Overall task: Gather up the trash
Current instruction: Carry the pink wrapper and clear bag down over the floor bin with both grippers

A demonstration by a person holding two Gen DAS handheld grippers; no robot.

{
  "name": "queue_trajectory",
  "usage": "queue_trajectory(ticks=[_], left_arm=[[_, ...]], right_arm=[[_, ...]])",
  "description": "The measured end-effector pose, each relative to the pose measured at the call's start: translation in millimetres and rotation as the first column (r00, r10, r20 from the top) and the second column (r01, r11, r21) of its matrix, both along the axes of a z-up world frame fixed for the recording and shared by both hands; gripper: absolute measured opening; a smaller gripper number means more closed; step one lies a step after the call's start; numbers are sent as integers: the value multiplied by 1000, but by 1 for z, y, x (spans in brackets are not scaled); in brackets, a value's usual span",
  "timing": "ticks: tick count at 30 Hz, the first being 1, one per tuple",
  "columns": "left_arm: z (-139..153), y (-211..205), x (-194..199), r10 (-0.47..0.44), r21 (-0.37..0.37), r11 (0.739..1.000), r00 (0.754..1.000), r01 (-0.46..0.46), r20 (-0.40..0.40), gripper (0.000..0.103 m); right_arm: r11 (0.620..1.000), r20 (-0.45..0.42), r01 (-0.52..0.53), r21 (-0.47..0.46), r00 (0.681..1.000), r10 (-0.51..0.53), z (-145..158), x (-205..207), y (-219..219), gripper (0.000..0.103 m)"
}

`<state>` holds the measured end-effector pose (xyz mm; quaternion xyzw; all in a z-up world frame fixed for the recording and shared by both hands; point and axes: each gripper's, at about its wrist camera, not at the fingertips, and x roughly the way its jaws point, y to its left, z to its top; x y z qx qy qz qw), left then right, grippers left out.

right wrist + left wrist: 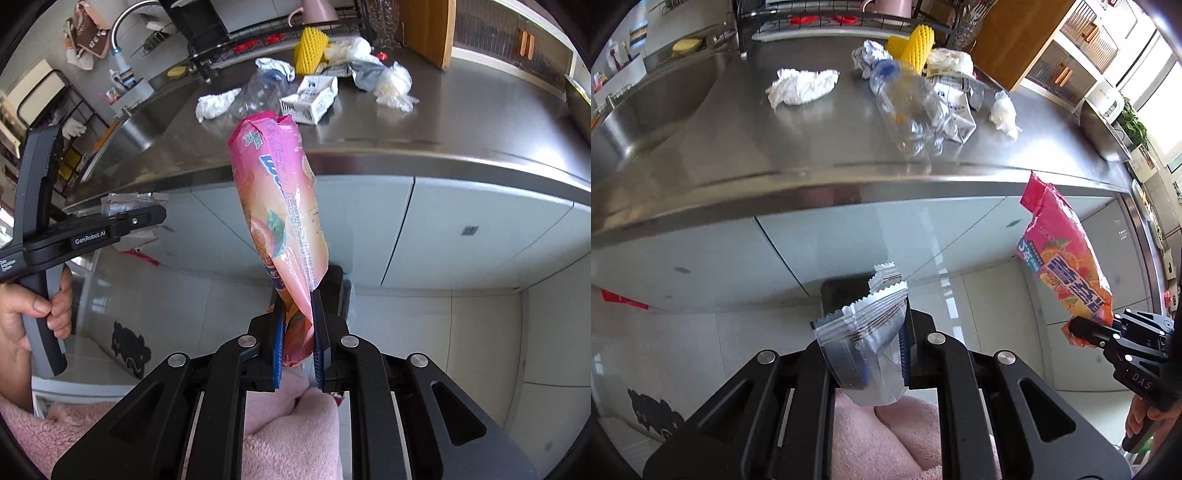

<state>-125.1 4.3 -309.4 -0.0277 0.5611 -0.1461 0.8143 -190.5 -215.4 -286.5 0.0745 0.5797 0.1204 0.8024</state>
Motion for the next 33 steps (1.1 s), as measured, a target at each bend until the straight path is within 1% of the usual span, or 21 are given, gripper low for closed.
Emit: queue_trajectory(ticks=[2, 5, 6, 8, 11, 13, 15, 18, 23, 26, 29, 31, 32, 33], left_arm=[[-20, 0, -6, 10, -16, 1000, 1000, -11, -28, 11], [-55, 1, -7, 21, -68, 997, 997, -26, -80, 11], [-67, 1, -6, 21, -78, 997, 995, -28, -94, 11], [-92, 0, -5, 11, -95, 995, 996, -19, -92, 11], [-131, -6, 2, -13, -66, 998, 995, 6, -98, 11], [-158, -10, 9, -40, -88, 996, 992, 30, -116, 11], [-186, -14, 15, -57, -82, 996, 988, 46, -143, 11], [-228, -18, 24, -82, -76, 995, 980, 69, -181, 11], [-287, -13, 37, -74, -75, 996, 964, 57, -254, 12], [-312, -10, 42, -61, -70, 997, 955, 42, -289, 12], [-326, -10, 47, -55, -69, 997, 952, 36, -301, 12], [-329, -12, 50, -54, -73, 997, 951, 33, -303, 17], [-328, -12, 51, -53, -74, 997, 952, 32, -302, 24], [-326, -11, 52, -50, -73, 997, 953, 29, -300, 34]], right_arm=[[1000, -49, 15, -23, 999, -17, -26, -3, 0, 14], [998, -104, 34, -47, 994, -39, -71, 1, 7, 14], [998, -104, 34, -47, 994, -39, -71, 1, 7, 14], [996, -128, 56, -65, 990, -64, -102, 7, 14, 14], [994, -153, 98, -44, 983, -104, -152, 18, 26, 14], [993, -143, 111, -32, 983, -114, -178, 23, 35, 14], [993, -133, 109, -33, 985, -112, -201, 28, 44, 14], [994, -167, 113, -7, 980, -112, -237, 36, 54, 14], [996, -209, 93, -7, 973, -93, -289, 48, 67, 16], [997, -231, 73, -25, 970, -76, -314, 55, 74, 17], [997, -244, 78, -23, 966, -81, -330, 61, 76, 17], [997, -253, 80, -13, 964, -81, -334, 61, 85, 18], [997, -262, 74, -9, 962, -74, -337, 63, 86, 19], [998, -272, 69, -6, 960, -68, -340, 64, 87, 22]])
